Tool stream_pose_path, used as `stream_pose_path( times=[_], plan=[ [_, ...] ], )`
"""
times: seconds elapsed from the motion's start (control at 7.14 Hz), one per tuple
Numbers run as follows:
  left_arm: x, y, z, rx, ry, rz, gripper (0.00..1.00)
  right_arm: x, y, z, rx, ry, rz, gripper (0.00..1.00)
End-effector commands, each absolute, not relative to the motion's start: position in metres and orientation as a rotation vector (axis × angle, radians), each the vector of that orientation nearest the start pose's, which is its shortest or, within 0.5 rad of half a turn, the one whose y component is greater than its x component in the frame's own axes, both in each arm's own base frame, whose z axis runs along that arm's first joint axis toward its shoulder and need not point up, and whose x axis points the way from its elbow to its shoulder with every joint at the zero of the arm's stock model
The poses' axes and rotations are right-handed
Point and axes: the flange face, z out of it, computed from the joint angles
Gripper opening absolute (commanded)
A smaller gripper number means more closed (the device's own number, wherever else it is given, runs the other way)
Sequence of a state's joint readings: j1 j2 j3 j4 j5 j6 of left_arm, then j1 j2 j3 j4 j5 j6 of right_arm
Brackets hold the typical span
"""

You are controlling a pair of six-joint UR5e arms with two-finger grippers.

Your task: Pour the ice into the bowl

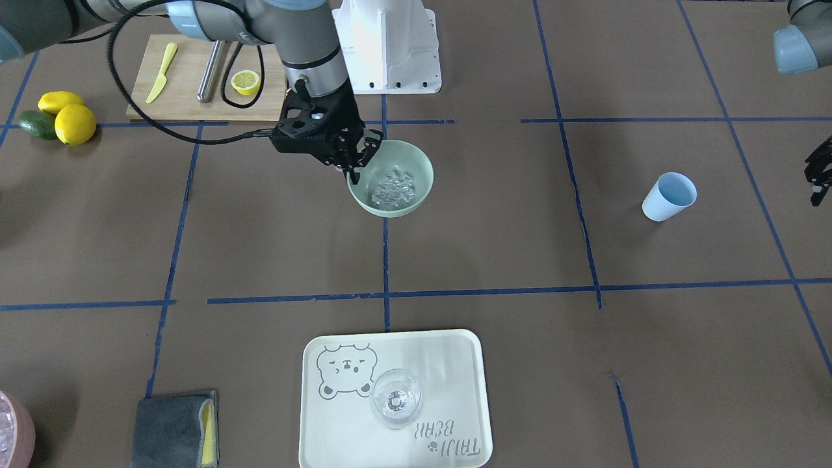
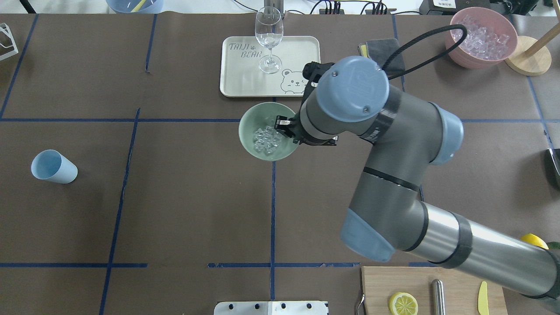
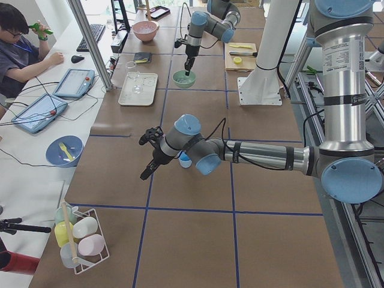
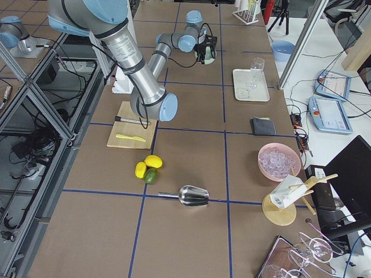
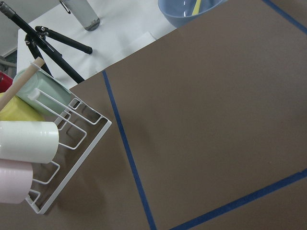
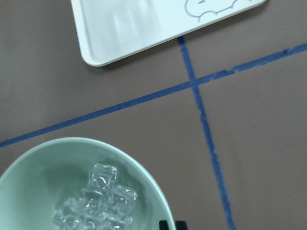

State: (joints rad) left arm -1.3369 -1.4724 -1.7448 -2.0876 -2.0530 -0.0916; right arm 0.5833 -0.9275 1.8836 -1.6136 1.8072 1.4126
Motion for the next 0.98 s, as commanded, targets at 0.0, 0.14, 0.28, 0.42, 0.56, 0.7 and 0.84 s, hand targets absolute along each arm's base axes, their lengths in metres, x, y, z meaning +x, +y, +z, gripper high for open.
stream_pose_path(
  times=[0.0, 0.14, 0.28, 0.42, 0.56, 0.7, 0.84],
  plan=[
    [-0.005, -0.513, 0.573, 0.327, 0.55, 0.294, 1.0, -0.397, -0.448, 0.232, 0.161, -0.844, 0.205, 0.0],
    [-0.006, -0.522, 0.568, 0.232, 0.587, 0.263, 1.0, -0.38, -0.45, 0.253, 0.169, -0.818, 0.192, 0.0],
    [-0.001, -0.517, 0.568, 0.173, 0.721, 0.239, 1.0, -0.366, -0.448, 0.275, 0.166, -0.791, 0.171, 0.0],
    [-0.005, -0.516, 0.58, 0.129, 0.745, 0.209, 1.0, -0.346, -0.448, 0.296, 0.173, -0.762, 0.135, 0.0],
    [-0.007, -0.516, 0.581, 0.125, 0.746, 0.198, 1.0, -0.325, -0.441, 0.321, 0.176, -0.731, 0.103, 0.0],
    [-0.016, -0.516, 0.582, 0.132, 0.742, 0.181, 1.0, -0.307, -0.429, 0.36, 0.188, -0.74, 0.1, 0.0],
    [-0.017, -0.516, 0.585, 0.124, 0.742, 0.176, 1.0, -0.288, -0.417, 0.401, 0.208, -0.762, 0.099, 0.0]
  ],
)
